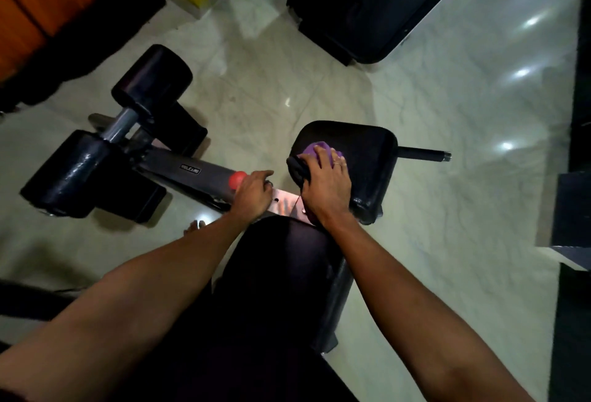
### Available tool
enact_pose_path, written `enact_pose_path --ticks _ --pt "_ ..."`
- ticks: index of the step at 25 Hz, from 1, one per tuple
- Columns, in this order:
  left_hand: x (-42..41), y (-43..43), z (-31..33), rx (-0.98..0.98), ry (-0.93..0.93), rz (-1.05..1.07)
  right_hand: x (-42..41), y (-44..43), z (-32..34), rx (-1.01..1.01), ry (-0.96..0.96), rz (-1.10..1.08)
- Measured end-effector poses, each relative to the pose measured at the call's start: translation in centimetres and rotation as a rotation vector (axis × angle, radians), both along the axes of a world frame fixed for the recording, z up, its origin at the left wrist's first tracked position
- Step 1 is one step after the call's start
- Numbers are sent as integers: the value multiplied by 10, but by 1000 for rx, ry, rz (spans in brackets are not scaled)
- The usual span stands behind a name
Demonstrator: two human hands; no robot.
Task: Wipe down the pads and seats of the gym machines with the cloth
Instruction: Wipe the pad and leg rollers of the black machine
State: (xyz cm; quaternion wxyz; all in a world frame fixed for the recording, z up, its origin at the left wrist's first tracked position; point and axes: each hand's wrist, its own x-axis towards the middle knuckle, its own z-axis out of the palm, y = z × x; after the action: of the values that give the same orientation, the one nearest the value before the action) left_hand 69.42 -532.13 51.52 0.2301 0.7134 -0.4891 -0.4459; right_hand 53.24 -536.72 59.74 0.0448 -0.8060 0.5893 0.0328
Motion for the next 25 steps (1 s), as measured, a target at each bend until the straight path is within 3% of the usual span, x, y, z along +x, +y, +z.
enact_pose_path --ticks 8,13,16,22,25 --pt "-20 -70 -33 57 104 -130 -2 -30 -42 80 175 -66" --pt "-37 -88 -60 97 244 -35 18 -96 -50 224 218 -48" --pt "-43 -104 -54 98 326 -6 -7 -125 -26 174 225 -127" --pt "-64 -124 -55 61 462 179 -9 -53 -21 80 188 -109" --pt "-70 -123 -61 86 507 255 8 -78 -43 112 147 -41"
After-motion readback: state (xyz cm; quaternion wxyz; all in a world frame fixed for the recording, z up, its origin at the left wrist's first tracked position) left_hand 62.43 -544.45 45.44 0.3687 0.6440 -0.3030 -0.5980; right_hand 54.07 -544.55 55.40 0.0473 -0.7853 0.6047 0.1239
